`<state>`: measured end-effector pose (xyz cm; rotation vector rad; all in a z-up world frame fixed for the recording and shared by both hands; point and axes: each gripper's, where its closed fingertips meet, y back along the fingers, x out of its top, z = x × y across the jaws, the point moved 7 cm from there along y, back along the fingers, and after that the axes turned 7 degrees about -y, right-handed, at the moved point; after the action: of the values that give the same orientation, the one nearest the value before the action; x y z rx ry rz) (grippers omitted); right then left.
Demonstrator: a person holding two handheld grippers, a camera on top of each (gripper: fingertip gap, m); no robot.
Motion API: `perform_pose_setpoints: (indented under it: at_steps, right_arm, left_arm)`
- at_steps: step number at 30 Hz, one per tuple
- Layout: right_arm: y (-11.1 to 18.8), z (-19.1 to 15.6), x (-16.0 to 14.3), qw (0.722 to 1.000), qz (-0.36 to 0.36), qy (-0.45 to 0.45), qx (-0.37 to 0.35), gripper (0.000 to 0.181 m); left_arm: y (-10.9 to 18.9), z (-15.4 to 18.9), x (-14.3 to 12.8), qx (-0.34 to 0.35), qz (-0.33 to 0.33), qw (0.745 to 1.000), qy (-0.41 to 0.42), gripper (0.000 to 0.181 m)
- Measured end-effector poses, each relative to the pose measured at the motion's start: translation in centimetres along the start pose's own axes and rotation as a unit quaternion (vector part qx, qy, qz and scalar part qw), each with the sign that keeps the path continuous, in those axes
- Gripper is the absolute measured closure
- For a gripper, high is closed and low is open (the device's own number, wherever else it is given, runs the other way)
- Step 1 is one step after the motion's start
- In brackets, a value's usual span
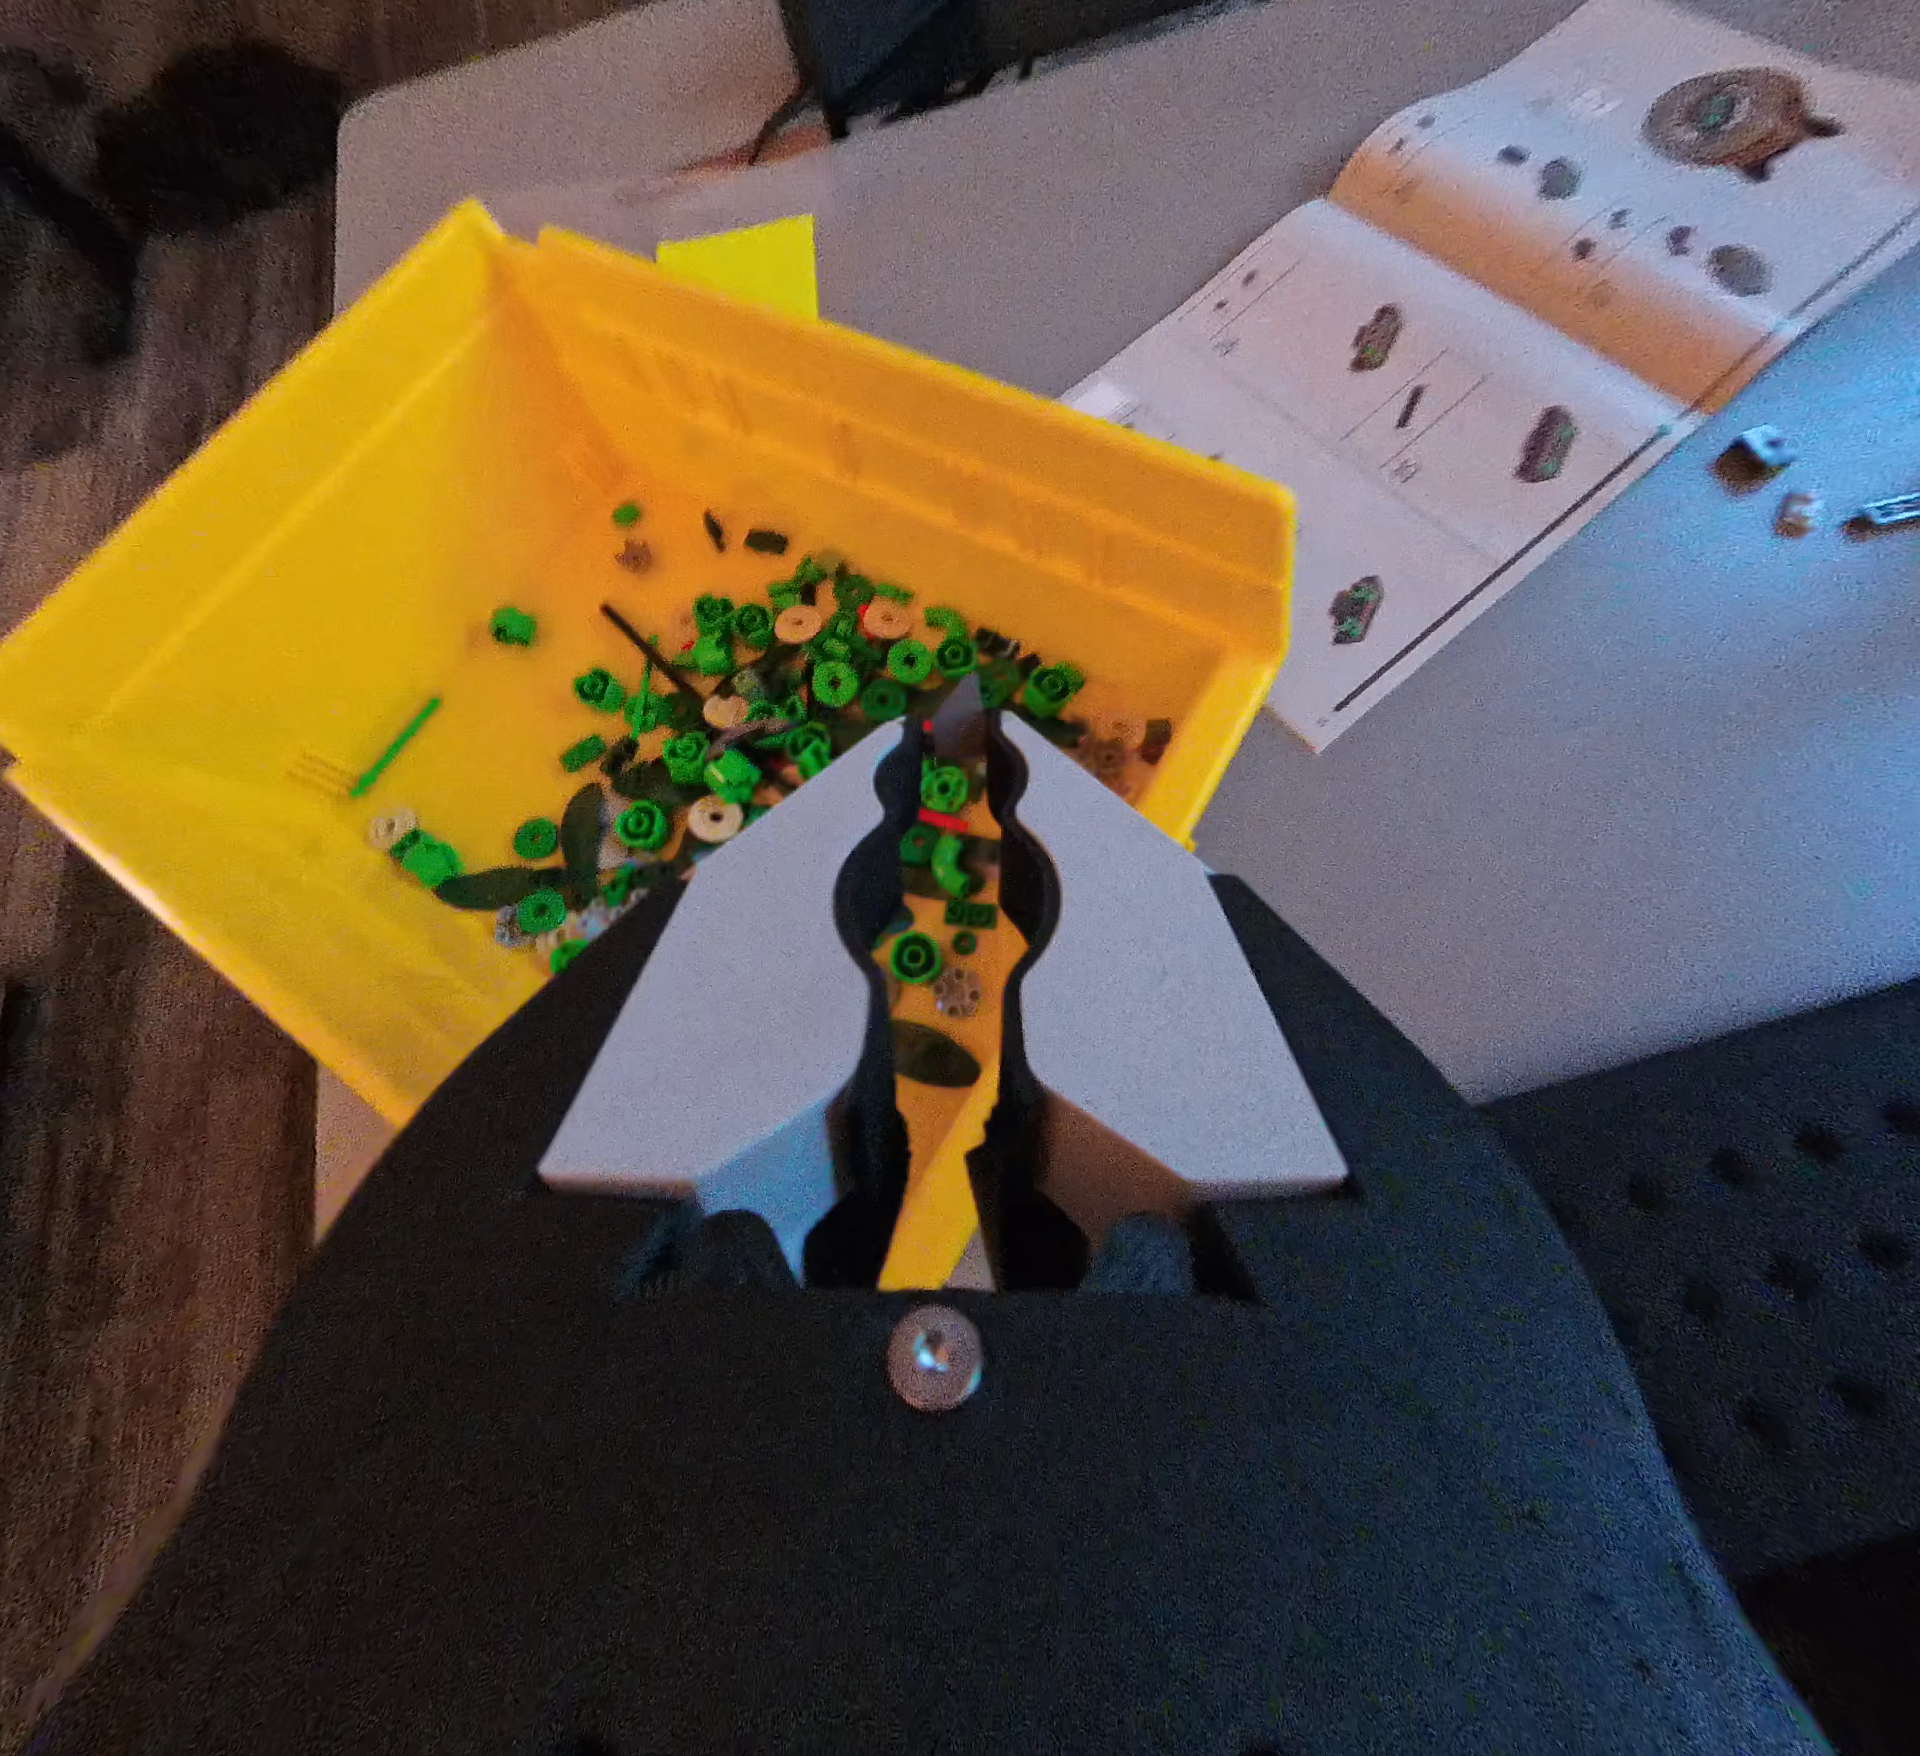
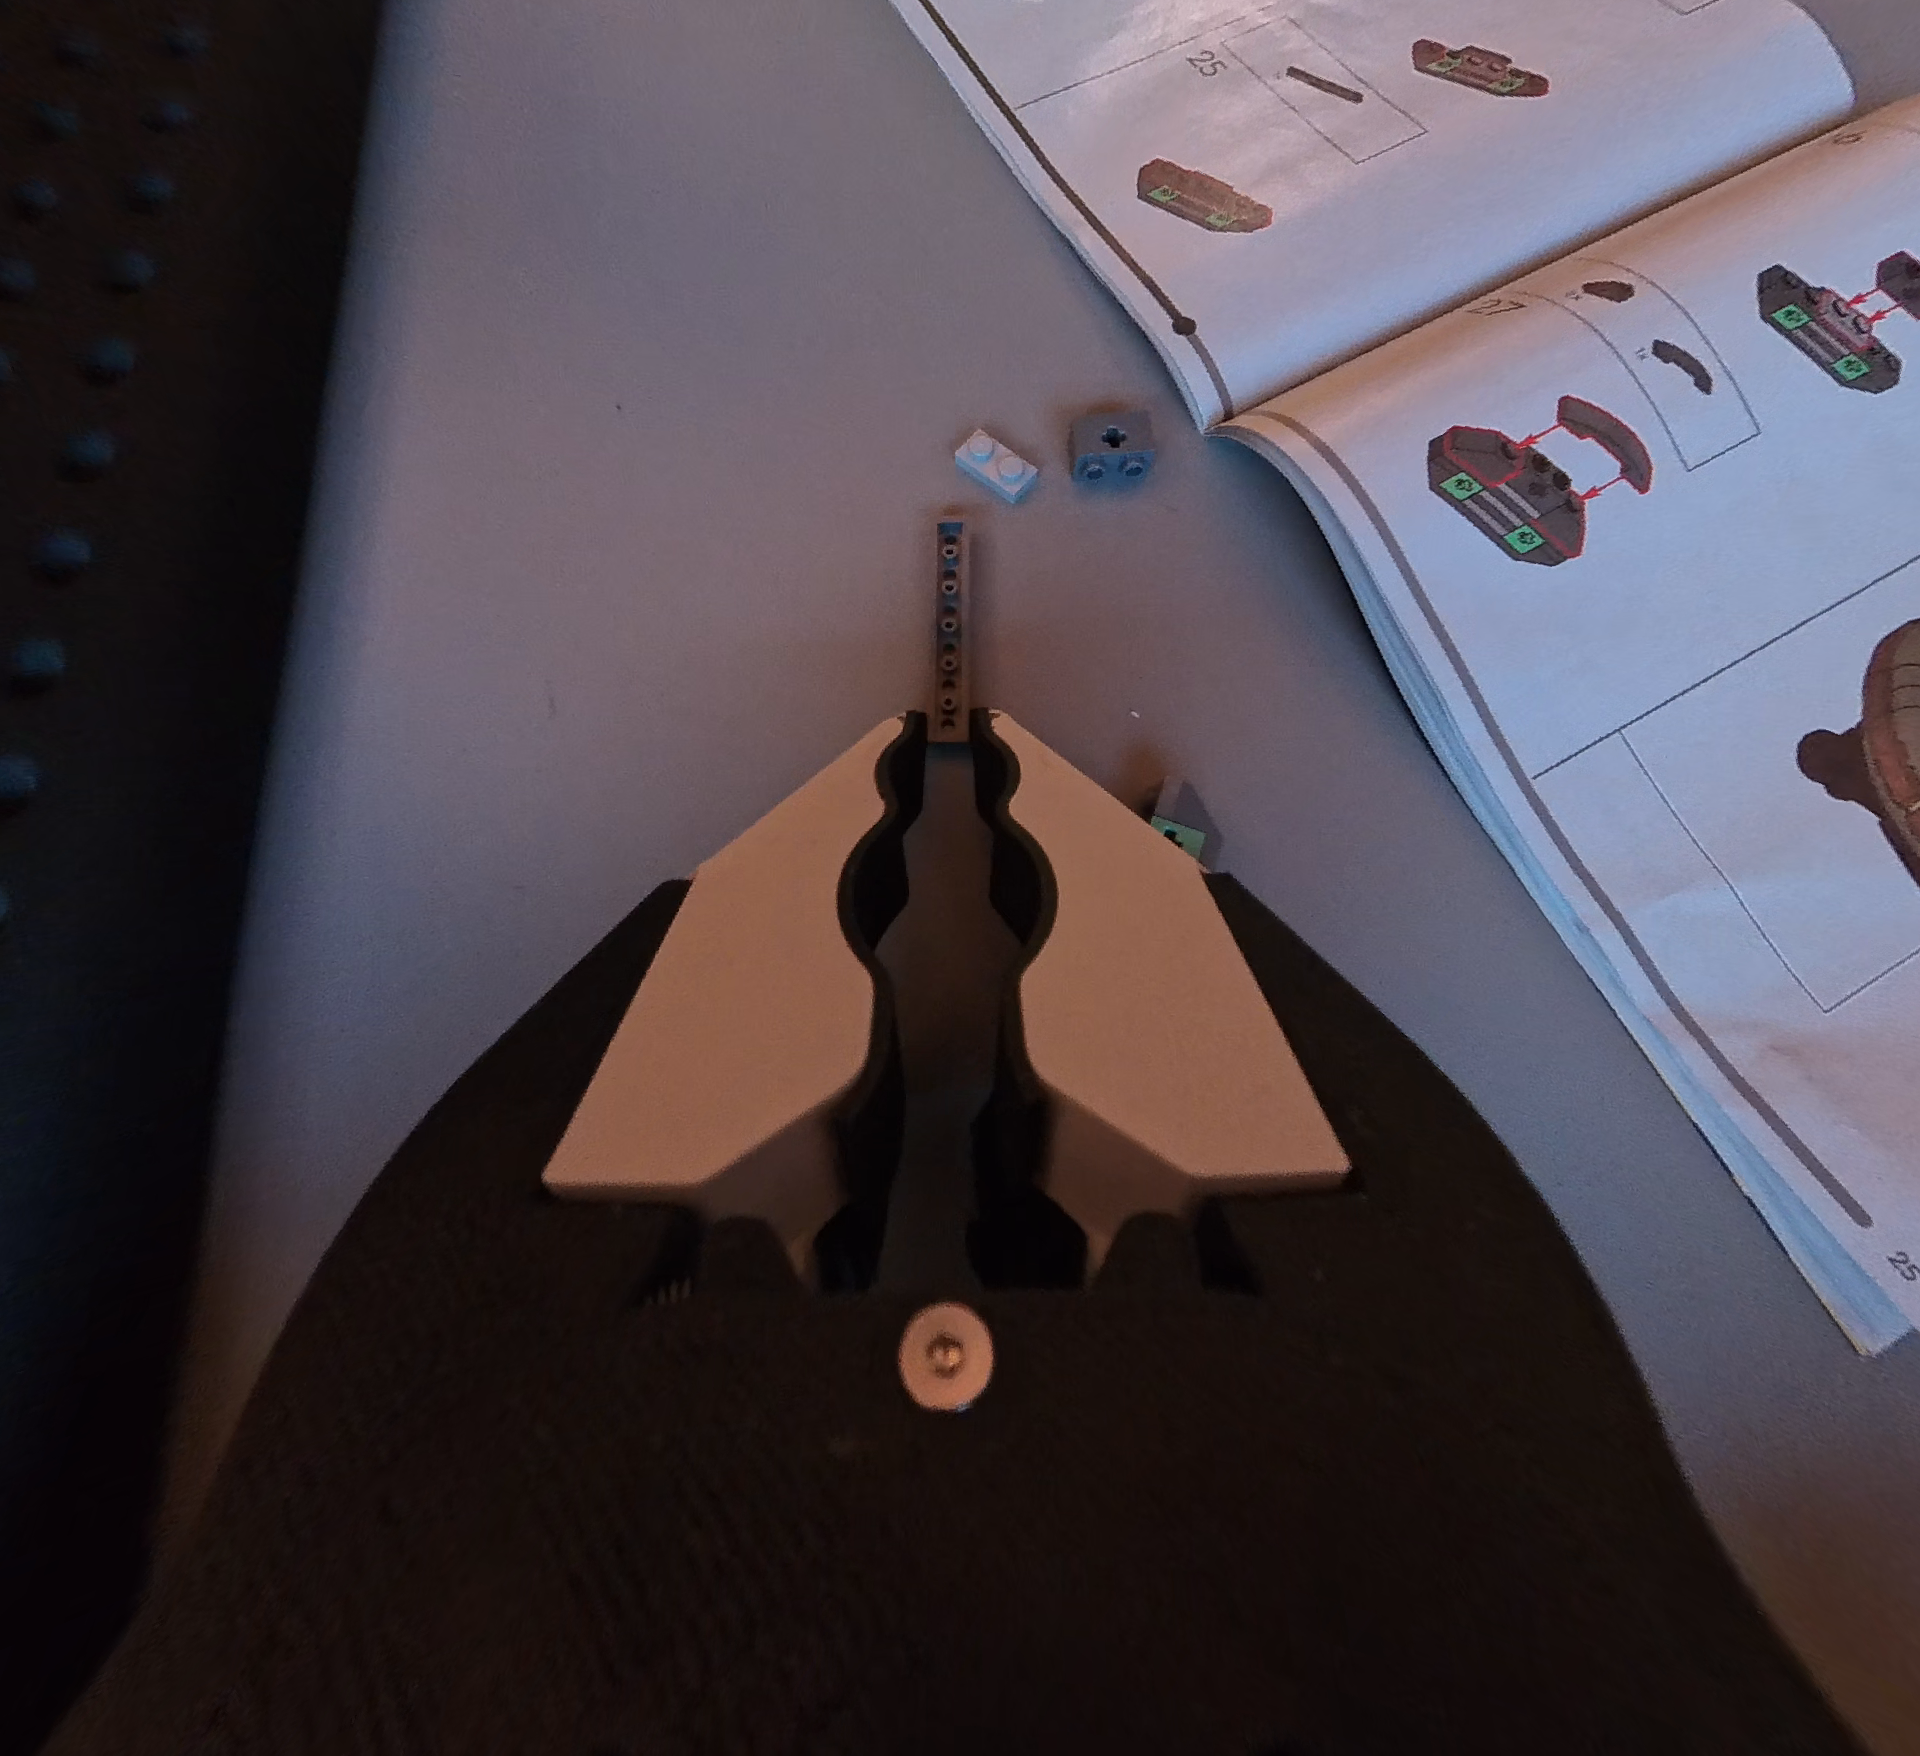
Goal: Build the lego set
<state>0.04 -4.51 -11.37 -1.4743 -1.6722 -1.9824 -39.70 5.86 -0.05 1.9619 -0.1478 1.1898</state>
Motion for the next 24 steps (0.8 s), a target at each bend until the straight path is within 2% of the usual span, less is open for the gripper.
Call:
perform_pose_setpoints:
  at_steps: [1,3,6,8,11,12,14,16,18,20,24]
  right_arm:
    - [0.0,0.0,0.0,1.000,0.000,0.001,-0.001,0.173]
    - [0.0,0.0,0.0,1.000,0.000,0.002,-0.002,0.173]
    - [0.0,0.0,0.0,1.000,0.001,0.000,-0.002,0.173]
    - [0.0,0.0,0.0,1.000,0.001,0.001,-0.002,0.174]
    - [0.0,0.0,0.0,1.000,0.000,0.002,-0.001,0.173]
    - [0.0,0.0,0.0,1.000,-0.001,0.003,-0.002,0.174]
    - [0.0,-0.1,0.0,1.000,-0.001,0.004,-0.004,0.174]
    - [0.0,-0.1,0.0,1.000,-0.001,0.005,-0.005,0.173]
    - [0.0,-0.1,0.0,1.000,-0.001,0.004,-0.005,0.173]
    - [0.1,-0.1,0.0,1.000,-0.001,0.004,-0.004,0.173]
    - [0.1,-0.2,0.0,1.000,-0.006,0.011,-0.006,0.173]
  left_arm:
    - [-0.6,-0.5,-0.5,0.009,-0.020,1.000,0.012,0.170]
    - [-1.7,-1.1,-1.2,0.031,-0.043,0.998,0.028,0.145]
    - [-2.6,-0.6,-0.5,0.028,-0.007,0.998,0.049,0.135]
    - [-2.4,1.4,1.6,-0.008,0.053,0.997,0.060,0.138]
    - [-2.9,8.6,6.0,-0.119,0.146,0.982,0.015,0.147]
    - [-4.0,11.7,6.8,-0.162,0.144,0.976,-0.016,0.147]
    - [-7.3,17.4,7.2,-0.229,0.084,0.965,-0.096,0.144]
    - [-11.0,21.1,6.6,-0.241,0.026,0.954,-0.176,0.143]
    - [-13.9,23.0,6.4,-0.248,0.004,0.942,-0.224,0.136]
    - [-15.4,24.2,6.6,-0.272,-0.009,0.936,-0.224,0.133]
    - [-16.4,24.8,6.7,-0.272,-0.016,0.937,-0.220,0.147]
